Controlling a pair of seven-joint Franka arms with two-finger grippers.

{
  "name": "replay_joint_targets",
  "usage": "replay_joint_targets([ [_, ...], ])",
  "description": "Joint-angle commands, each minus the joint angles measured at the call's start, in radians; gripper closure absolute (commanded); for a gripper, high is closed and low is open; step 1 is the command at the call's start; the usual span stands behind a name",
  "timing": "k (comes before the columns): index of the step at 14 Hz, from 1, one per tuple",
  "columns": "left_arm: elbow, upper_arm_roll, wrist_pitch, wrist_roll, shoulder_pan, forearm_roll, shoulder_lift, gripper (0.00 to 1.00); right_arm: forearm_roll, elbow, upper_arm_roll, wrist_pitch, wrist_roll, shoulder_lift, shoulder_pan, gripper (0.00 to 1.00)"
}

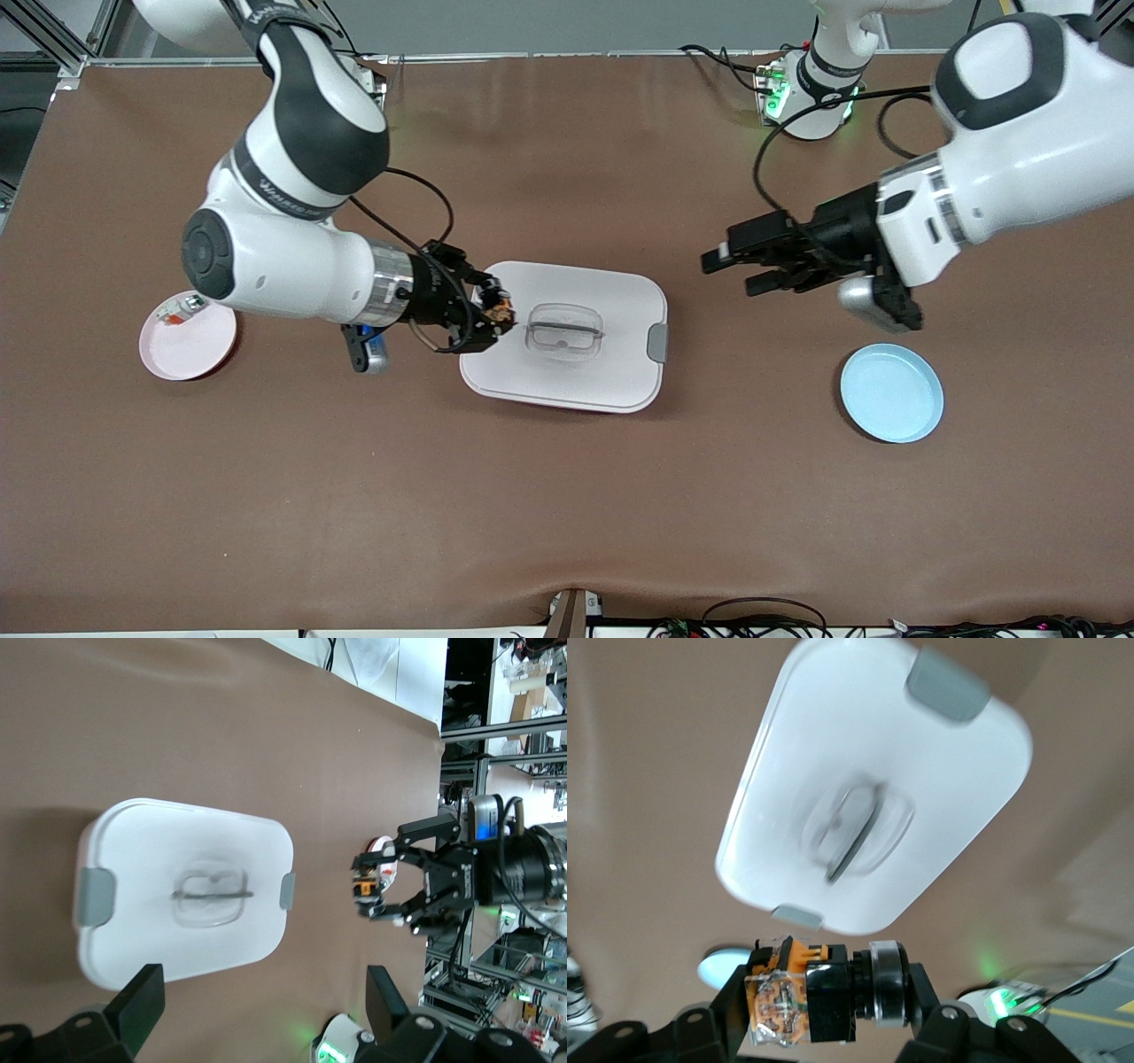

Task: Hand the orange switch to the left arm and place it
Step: 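Lift the switch with the right gripper while the left gripper approaches, then grasp the switch with the left gripper above the white box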

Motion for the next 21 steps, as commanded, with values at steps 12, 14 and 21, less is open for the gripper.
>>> replay_joint_targets([
  [12, 0.021, -0.015, 0.290, -0.059, -0.149, -0.039, 0.137, 0.00, 0.043, 0.170, 0.022, 0.233, 0.251, 0.121, 0.083, 1.00],
  [14, 0.021, -0.014, 0.327, -0.050, -0.172, -0.028, 0.143, 0.00, 0.043, 0.193, 0.022, 0.235, 0.270, 0.138, 0.083, 1.00],
  [21, 0.021, -0.014, 0.356, -0.039, -0.189, -0.023, 0.169, 0.00, 0.044, 0.208, 0.053, 0.296, 0.327, 0.150, 0.083, 1.00],
])
